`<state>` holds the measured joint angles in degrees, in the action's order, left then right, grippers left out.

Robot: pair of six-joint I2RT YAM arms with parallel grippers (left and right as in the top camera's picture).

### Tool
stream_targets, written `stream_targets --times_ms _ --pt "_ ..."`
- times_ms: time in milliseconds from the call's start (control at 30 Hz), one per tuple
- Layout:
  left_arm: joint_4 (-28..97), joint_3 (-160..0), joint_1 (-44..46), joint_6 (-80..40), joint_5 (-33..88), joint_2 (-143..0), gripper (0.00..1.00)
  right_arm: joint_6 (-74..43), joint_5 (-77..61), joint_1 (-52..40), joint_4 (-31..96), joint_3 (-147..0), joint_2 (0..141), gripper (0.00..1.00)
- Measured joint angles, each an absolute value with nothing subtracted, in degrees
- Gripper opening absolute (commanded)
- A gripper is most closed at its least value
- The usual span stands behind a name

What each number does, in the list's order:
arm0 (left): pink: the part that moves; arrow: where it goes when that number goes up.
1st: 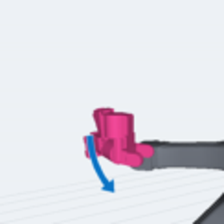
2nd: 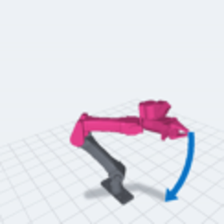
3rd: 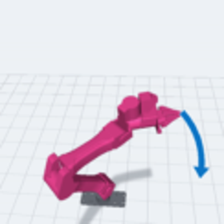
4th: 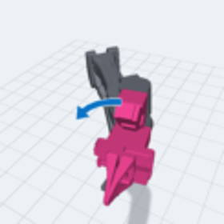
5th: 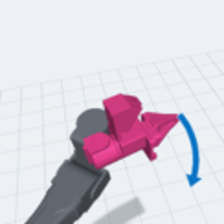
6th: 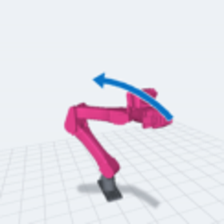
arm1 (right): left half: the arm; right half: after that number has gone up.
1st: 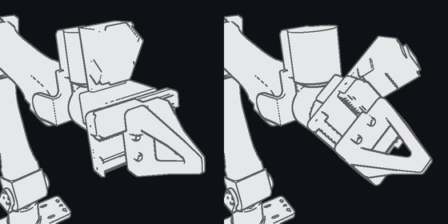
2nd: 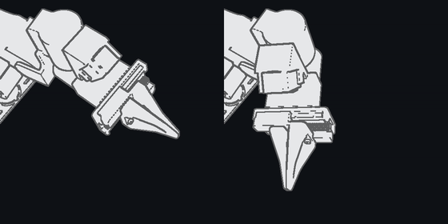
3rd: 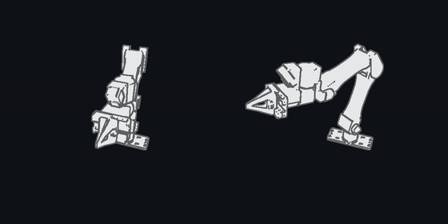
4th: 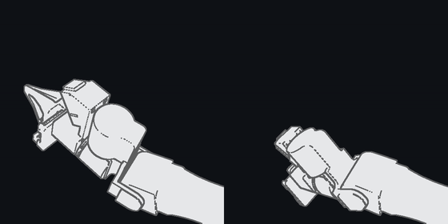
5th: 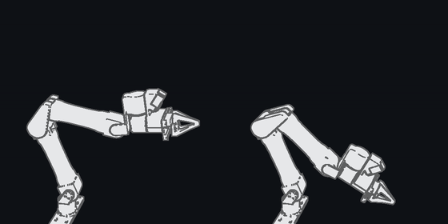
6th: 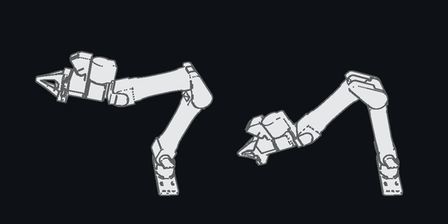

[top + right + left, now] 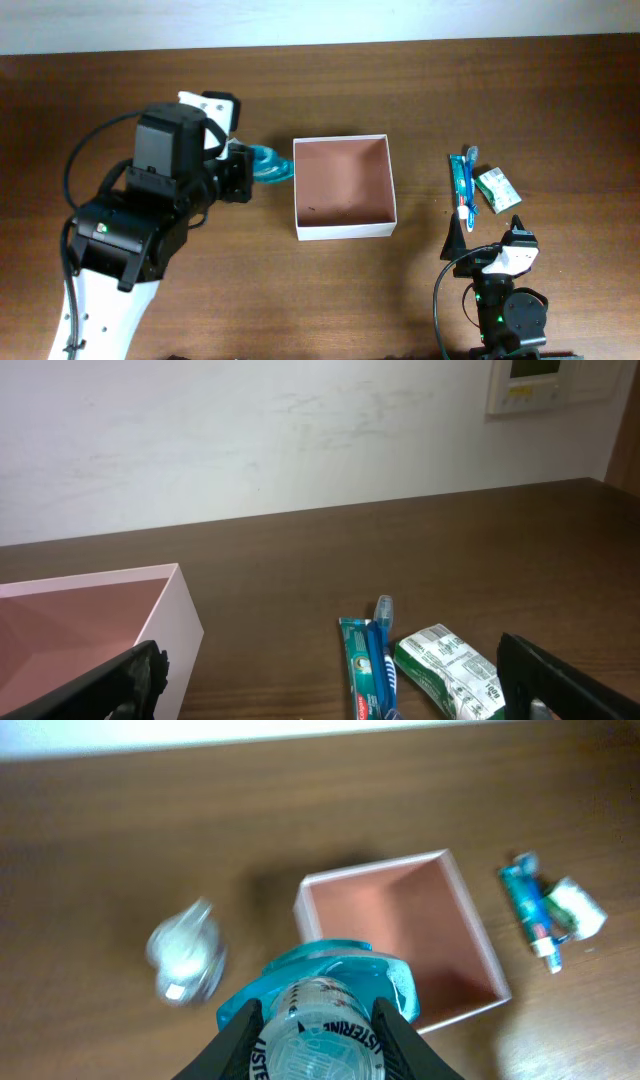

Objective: Pack container
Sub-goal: 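Lift the Listerine bottle and carry it right over the box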

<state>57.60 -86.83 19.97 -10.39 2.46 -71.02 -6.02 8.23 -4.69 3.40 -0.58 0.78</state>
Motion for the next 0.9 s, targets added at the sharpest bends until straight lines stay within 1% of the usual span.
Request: stream_targets --times_ms 167,333,433,600,733,900 --pt "51.75 -87.68 23.57 -11.05 2.66 -73.49 0.22 -6.02 8.23 -4.69 3.40 -0.58 0.80 0.98" --pt "46.52 -88.12 26.39 -11.86 2.63 -80.90 0.22 -6.02 8.21 -4.69 3.40 -0.58 0.78 0.98" --pt "46.92 -90.61 27.42 -12.05 2.68 -86.46 0.22 -6.00 8.21 -4.69 3.40 -0.58 0.78 0.98" --pt "50.28 -99.24 27.68 -13.15 1.50 -95.20 0.22 -6.02 8.21 -4.69 3.40 -0.58 0.78 0.98" --pt "51.33 -103.90 27.68 -13.56 -1.06 -98.15 0.22 -6.00 8.23 -4.69 3.40 -0.58 0.78 0.98" --pt "52.34 -104.60 27.68 -14.13 -2.81 -100.20 0.22 -6.02 8.21 -4.69 3.40 -0.58 0.80 0.98"
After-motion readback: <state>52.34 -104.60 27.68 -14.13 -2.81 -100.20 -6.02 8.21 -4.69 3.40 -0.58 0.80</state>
